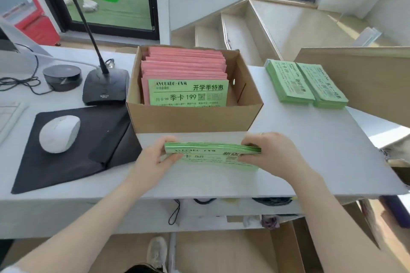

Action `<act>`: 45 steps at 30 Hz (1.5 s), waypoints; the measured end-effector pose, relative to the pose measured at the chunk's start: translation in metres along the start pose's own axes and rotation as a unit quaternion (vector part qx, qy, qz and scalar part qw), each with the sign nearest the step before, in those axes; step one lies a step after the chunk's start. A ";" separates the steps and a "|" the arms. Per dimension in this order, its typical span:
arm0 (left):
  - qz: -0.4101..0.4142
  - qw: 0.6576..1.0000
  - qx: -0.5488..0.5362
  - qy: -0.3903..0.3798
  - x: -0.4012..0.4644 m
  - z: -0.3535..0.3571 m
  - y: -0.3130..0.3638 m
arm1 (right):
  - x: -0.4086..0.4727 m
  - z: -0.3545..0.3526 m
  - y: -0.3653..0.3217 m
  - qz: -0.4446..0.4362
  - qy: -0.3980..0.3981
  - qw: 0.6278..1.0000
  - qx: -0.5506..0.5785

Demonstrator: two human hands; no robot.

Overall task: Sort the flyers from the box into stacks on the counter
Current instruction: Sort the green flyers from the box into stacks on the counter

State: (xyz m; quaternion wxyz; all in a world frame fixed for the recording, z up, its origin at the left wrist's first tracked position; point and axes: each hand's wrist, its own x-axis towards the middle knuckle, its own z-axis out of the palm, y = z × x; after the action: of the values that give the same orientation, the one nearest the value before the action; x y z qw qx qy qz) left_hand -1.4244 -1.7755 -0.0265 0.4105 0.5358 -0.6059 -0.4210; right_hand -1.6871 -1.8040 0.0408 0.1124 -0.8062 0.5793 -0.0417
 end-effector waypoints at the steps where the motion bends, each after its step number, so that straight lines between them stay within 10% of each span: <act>1: -0.009 1.000 -0.026 -0.007 -0.003 0.001 0.000 | -0.005 0.001 0.012 0.030 0.005 0.997 0.075; 6: -0.007 0.992 -0.127 0.005 -0.014 0.013 0.009 | -0.023 0.032 0.031 0.103 0.031 0.827 0.553; 13: 0.017 0.980 -0.182 0.078 -0.013 0.031 0.018 | -0.018 0.057 0.009 0.069 0.142 0.759 0.631; 27: -0.036 0.977 -0.201 0.063 -0.006 0.028 0.008 | -0.022 0.066 0.013 0.122 0.081 0.813 0.563; 34: -0.085 0.962 -0.226 0.126 0.002 0.025 0.023 | -0.009 0.050 -0.003 0.129 0.216 0.728 0.638; 41: -0.061 0.957 -0.228 0.167 -0.001 0.034 0.018 | -0.008 0.055 -0.005 0.140 0.262 0.717 0.631; 45: -0.023 0.967 -0.240 0.083 -0.012 0.034 0.006 | -0.019 0.070 -0.001 0.121 0.177 0.785 0.581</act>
State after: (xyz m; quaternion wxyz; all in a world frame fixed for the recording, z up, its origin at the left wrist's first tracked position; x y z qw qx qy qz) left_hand -1.4571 -1.7610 -0.0313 0.5663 0.4687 -0.4378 -0.5176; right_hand -1.6783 -1.7762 -0.0258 0.4593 -0.4904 0.5480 -0.4982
